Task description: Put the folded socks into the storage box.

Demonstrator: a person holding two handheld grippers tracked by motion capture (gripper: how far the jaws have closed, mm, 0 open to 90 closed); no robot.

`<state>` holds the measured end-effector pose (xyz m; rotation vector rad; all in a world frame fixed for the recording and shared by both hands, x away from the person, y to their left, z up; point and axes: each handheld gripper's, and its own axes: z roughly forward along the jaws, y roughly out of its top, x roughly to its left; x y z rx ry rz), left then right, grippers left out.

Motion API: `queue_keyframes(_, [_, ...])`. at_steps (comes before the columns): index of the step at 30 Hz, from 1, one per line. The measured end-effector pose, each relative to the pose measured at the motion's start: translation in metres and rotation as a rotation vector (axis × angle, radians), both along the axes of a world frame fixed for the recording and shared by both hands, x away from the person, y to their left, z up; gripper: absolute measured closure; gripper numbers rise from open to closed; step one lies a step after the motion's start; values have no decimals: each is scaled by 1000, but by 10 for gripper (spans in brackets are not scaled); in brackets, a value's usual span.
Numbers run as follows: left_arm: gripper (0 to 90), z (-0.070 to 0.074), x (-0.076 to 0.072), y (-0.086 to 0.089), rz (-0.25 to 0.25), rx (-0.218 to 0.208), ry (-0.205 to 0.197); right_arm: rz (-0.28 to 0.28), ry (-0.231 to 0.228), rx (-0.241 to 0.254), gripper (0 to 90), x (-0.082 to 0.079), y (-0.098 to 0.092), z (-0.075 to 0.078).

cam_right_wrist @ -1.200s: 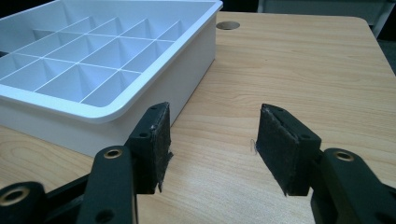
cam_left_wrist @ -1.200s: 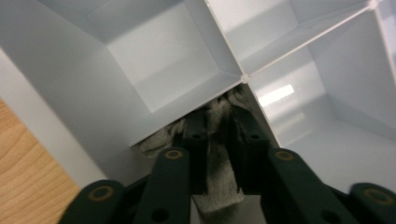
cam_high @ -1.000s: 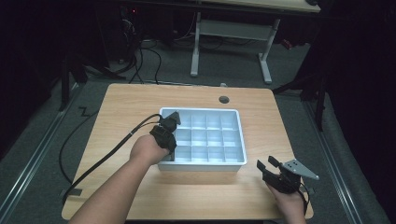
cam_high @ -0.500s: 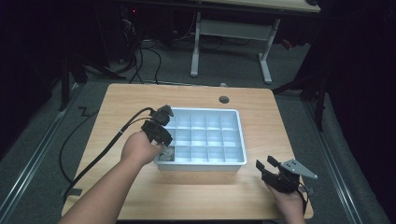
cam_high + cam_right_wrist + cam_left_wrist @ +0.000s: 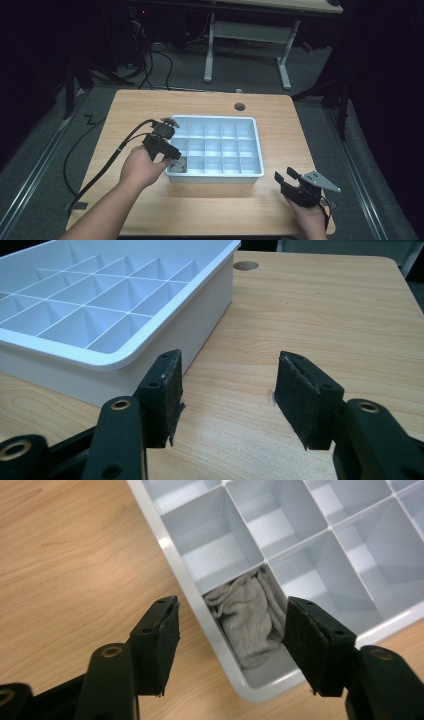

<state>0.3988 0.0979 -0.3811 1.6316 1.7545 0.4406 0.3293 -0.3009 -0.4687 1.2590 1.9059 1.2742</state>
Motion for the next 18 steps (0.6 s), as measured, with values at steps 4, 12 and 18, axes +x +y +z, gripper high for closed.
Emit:
queue_keyframes(4, [389, -6, -23, 9, -14, -2, 14, -2, 0, 1, 441, -1, 0, 0])
queue_keyframes(12, [380, -34, -62, 29, 26, -19, -33, 1, 1, -5, 441, -1, 2, 0])
queue_keyframes(18, [380, -58, -78, 43, 112, -112, -122, -1, 7, -9, 441, -1, 2, -1])
